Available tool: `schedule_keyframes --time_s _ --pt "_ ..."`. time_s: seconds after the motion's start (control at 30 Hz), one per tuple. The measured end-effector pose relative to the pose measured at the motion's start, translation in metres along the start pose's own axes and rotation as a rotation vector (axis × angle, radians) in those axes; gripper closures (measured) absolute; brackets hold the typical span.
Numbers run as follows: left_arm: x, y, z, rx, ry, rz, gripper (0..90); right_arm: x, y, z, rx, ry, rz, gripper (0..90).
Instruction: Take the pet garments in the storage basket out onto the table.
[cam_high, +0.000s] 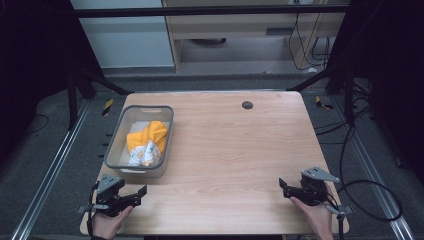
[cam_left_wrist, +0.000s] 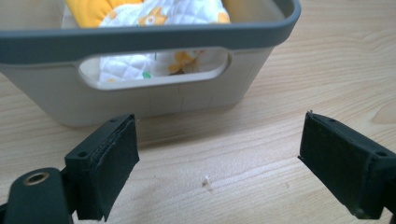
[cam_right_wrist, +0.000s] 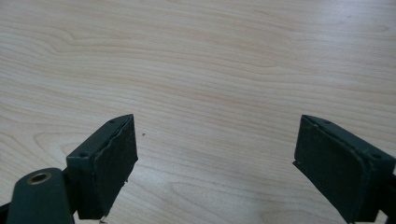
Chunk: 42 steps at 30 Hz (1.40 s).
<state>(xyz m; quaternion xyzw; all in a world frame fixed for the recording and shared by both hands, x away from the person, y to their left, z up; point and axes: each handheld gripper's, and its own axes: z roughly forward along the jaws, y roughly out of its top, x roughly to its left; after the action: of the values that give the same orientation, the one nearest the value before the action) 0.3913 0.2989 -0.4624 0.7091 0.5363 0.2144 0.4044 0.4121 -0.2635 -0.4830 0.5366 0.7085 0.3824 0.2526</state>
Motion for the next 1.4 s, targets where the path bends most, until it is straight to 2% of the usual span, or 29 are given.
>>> schedule_keyframes --time_s 0.3,0.4,0.6,0.87,0.9,1.17,1.4 --pt "-0.003 0.005 -0.003 -0.026 0.01 0.005 10.9 -0.002 0.0 0.001 -0.001 -0.007 -0.003 14.2" --pt "-0.003 0.01 -0.008 -0.05 0.013 0.004 10.9 -0.001 0.0 0.001 0.001 -0.003 0.007 14.2" --pt "-0.002 0.018 -0.017 -0.08 0.007 -0.008 10.9 0.001 -0.001 0.003 0.011 0.006 -0.014 14.2" --pt "-0.001 0.028 -0.021 -0.091 0.006 0.0 10.8 0.001 -0.001 0.002 0.007 0.006 -0.02 14.4" --pt "-0.001 0.03 -0.021 -0.094 0.007 0.001 10.8 0.002 -0.001 0.002 0.01 0.012 -0.006 14.4" --pt "0.0 0.042 -0.021 -0.101 0.005 0.013 10.8 0.001 -0.002 0.003 0.011 0.006 -0.019 15.7" --pt "0.0 0.058 -0.021 -0.116 -0.004 0.025 10.8 0.001 -0.002 0.002 0.009 0.012 -0.022 15.7"
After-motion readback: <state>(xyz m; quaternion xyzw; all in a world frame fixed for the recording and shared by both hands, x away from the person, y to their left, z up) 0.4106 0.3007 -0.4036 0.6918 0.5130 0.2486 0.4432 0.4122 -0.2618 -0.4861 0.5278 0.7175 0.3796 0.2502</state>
